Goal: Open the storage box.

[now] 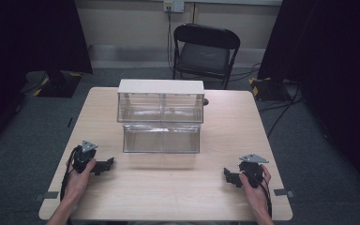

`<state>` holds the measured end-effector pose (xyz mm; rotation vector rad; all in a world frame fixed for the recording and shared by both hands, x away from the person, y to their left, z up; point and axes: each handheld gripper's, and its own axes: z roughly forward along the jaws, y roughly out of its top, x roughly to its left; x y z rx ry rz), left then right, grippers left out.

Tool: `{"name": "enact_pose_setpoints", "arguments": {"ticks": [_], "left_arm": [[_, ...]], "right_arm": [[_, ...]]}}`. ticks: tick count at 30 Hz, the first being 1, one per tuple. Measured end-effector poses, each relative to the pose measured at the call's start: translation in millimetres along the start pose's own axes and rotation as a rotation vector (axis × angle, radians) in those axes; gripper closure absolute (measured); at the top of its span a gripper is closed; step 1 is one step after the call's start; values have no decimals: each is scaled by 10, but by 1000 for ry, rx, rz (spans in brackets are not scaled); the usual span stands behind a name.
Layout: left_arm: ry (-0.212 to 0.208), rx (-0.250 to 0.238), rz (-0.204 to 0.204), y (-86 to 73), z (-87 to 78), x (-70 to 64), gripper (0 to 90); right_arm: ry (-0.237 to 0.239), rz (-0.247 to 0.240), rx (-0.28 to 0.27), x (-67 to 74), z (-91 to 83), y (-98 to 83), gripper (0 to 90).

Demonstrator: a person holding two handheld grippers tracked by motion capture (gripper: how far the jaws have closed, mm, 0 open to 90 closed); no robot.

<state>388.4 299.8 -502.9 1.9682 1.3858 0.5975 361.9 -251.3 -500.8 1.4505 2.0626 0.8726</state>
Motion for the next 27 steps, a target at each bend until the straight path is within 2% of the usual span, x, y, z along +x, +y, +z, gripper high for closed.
{"name": "enact_pose_setpoints", "arguments": {"ticks": [14, 15, 17, 18, 19, 20, 21, 23, 24, 27], "left_arm": [[0, 0, 0, 1, 0, 0, 66], [0, 0, 0, 1, 0, 0, 65], [0, 1, 0, 1, 0, 0, 66], [0, 1, 0, 1, 0, 0, 66], [0, 1, 0, 1, 0, 0, 66], [1, 1, 0, 1, 0, 0, 65], [0, 0, 0, 1, 0, 0, 65], [0, 1, 0, 1, 0, 0, 65], [0, 0, 0, 1, 0, 0, 65], [0, -1, -2, 1, 1, -1, 65]], "right_arm": [[-7, 9, -1, 12, -7, 0, 71], [-6, 10, -4, 15, -6, 0, 79], [-3, 17, -8, 27, -12, 13, 167], [0, 19, -16, 31, -20, 24, 176], [1, 22, -24, 36, -26, 34, 129], [-4, 20, -28, 47, -32, 44, 129], [-2, 13, -38, 57, -39, 51, 165], [12, 13, -45, 76, -53, 62, 131], [24, 16, -52, 87, -61, 74, 155], [46, 26, -68, 114, -89, 108, 150]]}}
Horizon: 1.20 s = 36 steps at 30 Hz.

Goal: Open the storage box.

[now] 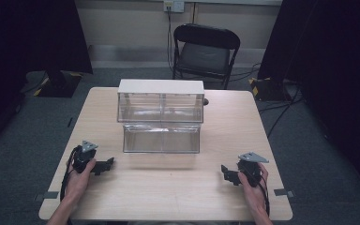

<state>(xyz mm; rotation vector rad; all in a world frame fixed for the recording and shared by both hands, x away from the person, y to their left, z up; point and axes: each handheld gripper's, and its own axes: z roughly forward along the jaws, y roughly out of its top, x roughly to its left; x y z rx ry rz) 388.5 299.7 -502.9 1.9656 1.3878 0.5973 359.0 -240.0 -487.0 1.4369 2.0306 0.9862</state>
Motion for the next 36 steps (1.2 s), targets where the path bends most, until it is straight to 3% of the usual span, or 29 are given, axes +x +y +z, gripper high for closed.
{"name": "enact_pose_setpoints", "arguments": {"ticks": [7, 15, 24, 32, 36], "left_arm": [[0, 0, 0, 0, 0, 0, 65], [0, 0, -1, 0, 0, 0, 64], [1, 1, 2, -1, -2, 0, 65], [0, 2, 3, 0, -2, 1, 65], [0, 2, 3, 0, -2, 1, 65]], "right_arm": [[64, -8, -36, 111, -38, 105, 144], [105, -10, -65, 223, -97, 234, 142], [147, -55, -93, 408, -139, 405, 141], [199, -83, -90, 620, -38, 563, 140], [195, -86, -92, 722, 56, 627, 141]]}}
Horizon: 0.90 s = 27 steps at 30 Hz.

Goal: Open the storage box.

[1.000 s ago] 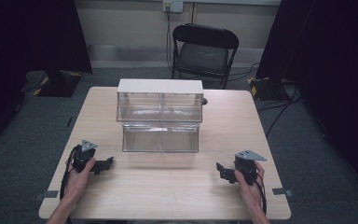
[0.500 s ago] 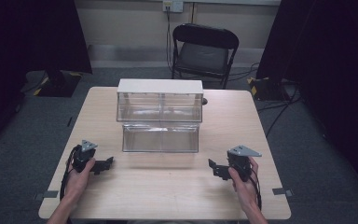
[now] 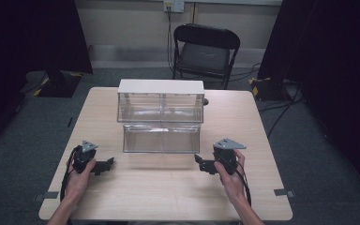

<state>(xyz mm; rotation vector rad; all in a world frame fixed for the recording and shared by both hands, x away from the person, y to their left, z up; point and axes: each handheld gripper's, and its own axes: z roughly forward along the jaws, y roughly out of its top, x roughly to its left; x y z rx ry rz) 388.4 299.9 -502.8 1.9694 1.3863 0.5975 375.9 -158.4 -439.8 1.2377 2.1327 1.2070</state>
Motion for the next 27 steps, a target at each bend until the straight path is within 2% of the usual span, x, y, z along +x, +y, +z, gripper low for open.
{"name": "enact_pose_setpoints", "arguments": {"ticks": [5, 10, 20, 27], "left_arm": [[0, 0, 0, 0, 0, 0, 65], [-1, -1, 0, 0, 0, 0, 65], [0, 0, 0, 0, 0, -1, 65], [0, -1, 1, 0, 0, 0, 65]], "right_arm": [[24, -6, 9, 74, 154, 46, 141], [55, -17, 42, 140, 280, 11, 141], [47, -13, 72, 168, 449, -6, 141], [47, 2, 68, 172, 512, 9, 137]]}}
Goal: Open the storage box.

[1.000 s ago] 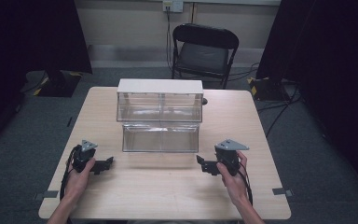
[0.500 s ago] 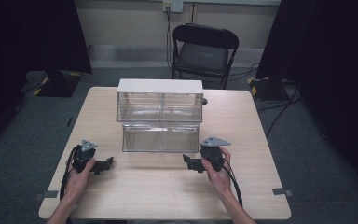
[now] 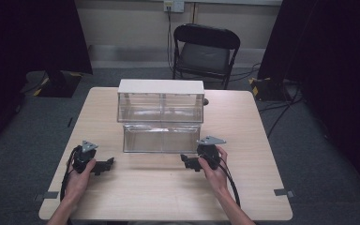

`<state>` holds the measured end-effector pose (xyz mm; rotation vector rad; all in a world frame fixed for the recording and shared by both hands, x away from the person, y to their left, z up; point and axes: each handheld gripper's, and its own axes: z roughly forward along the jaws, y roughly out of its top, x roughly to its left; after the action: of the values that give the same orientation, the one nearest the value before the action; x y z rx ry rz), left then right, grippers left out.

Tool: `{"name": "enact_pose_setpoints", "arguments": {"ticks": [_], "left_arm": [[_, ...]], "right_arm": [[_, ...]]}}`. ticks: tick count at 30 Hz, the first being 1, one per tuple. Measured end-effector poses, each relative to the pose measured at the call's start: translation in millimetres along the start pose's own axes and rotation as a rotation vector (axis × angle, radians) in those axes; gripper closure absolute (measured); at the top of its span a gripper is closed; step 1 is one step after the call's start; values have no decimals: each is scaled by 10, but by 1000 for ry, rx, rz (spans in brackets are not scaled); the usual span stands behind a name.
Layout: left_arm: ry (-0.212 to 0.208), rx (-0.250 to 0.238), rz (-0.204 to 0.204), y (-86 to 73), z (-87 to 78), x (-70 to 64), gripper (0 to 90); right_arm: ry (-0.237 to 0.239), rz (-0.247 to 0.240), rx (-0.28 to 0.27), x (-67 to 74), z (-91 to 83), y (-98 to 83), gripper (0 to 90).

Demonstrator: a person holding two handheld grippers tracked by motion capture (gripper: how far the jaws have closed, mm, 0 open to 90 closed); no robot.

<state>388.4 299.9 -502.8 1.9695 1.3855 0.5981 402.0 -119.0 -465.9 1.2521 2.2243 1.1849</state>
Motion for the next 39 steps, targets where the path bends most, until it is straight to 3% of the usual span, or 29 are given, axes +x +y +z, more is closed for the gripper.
{"name": "enact_pose_setpoints", "arguments": {"ticks": [4, 10, 22, 39], "left_arm": [[3, -1, -2, -1, 0, -4, 65], [3, -1, -2, -1, 0, -4, 65], [1, -1, -2, -1, 0, -3, 65], [1, -1, -3, -1, 0, -2, 65]], "right_arm": [[-13, -20, 7, 10, 52, -13, 138], [-9, -12, 3, 6, 58, -11, 135], [3, 9, -23, 45, -12, 11, 98], [5, -12, -27, 57, -49, 17, 103]]}}
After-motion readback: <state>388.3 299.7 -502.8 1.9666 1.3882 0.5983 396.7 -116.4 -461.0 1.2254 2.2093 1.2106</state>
